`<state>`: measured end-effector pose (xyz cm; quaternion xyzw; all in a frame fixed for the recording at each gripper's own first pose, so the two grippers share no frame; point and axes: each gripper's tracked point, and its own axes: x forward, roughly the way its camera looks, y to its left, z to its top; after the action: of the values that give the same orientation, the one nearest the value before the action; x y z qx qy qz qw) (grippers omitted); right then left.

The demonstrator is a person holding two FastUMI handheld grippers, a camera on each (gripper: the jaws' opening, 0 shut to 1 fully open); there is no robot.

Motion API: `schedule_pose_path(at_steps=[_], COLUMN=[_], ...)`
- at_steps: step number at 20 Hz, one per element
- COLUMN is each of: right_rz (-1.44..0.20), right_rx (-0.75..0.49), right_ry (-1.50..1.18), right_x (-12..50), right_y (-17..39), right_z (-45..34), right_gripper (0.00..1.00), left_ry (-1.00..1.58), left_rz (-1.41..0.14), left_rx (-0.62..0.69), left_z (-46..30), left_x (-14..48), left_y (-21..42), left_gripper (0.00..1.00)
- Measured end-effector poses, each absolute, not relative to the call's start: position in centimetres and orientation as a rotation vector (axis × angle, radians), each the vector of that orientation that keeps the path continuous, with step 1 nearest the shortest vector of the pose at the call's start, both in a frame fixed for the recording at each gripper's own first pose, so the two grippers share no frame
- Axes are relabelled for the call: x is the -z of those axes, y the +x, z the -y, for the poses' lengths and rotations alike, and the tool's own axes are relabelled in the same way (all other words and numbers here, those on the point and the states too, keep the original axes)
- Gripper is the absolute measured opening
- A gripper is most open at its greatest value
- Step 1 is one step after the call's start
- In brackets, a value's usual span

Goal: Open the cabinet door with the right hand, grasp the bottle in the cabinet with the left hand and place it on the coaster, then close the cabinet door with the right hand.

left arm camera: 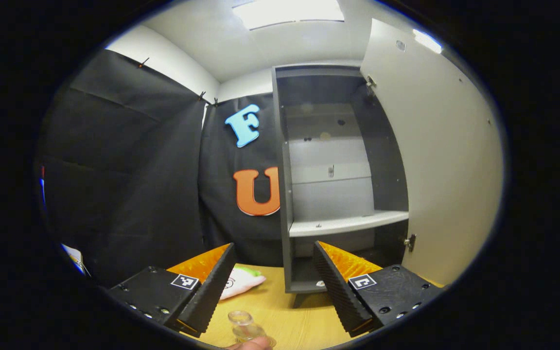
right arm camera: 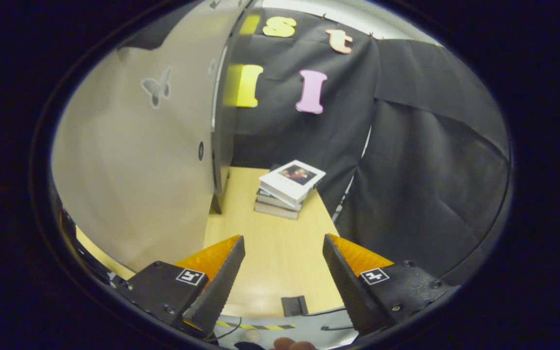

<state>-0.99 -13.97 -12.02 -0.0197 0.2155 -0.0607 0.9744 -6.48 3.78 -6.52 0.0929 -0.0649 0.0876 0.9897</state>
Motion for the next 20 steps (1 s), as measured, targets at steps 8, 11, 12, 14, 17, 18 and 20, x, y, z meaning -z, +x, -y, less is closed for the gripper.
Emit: schedule_pose_path(at_steps=[8, 11, 12, 14, 17, 18, 20], right_rz=[-0.234, -0.237, -0.216, -0.144, -0.062, -0.046, -0.042], right_rx=[-0.022, -0.167, -0.184, -0.202, -0.216, -0.217, -0.247], right_ry=[0.027, 0.144, 0.184, 0.236, 0.235, 0.215, 0.215], right_x=[6.2, 4.5, 2.8, -1.0, -4.0, -4.5, -4.3], right_y=[0.4, 0.5, 0.4, 0.1, -0.5, -0.6, -0.4], right_z=[14.8, 13.1, 13.3, 13.3, 12.3, 12.0, 10.8], right_gripper=[1.0, 1.0, 1.0, 1.0, 0.98, 0.97, 0.96], left_ry=[0.166, 0.155, 0.145, 0.114, 0.075, 0.074, 0.074], left_rz=[0.003, -0.084, -0.086, -0.083, -0.131, -0.141, -0.138], left_rx=[-0.016, 0.023, 0.028, 0.04, 0.069, 0.064, 0.043], left_z=[5.0, 7.8, 8.3, 8.7, 8.3, 7.7, 6.4], left_x=[1.8, 2.0, 1.5, 0.7, 1.7, 1.6, 1.4], left_y=[-10.5, -11.7, -11.9, -12.0, -11.0, -10.5, -9.9], left_gripper=[0.96, 0.96, 0.96, 0.96, 0.96, 0.96, 0.96])
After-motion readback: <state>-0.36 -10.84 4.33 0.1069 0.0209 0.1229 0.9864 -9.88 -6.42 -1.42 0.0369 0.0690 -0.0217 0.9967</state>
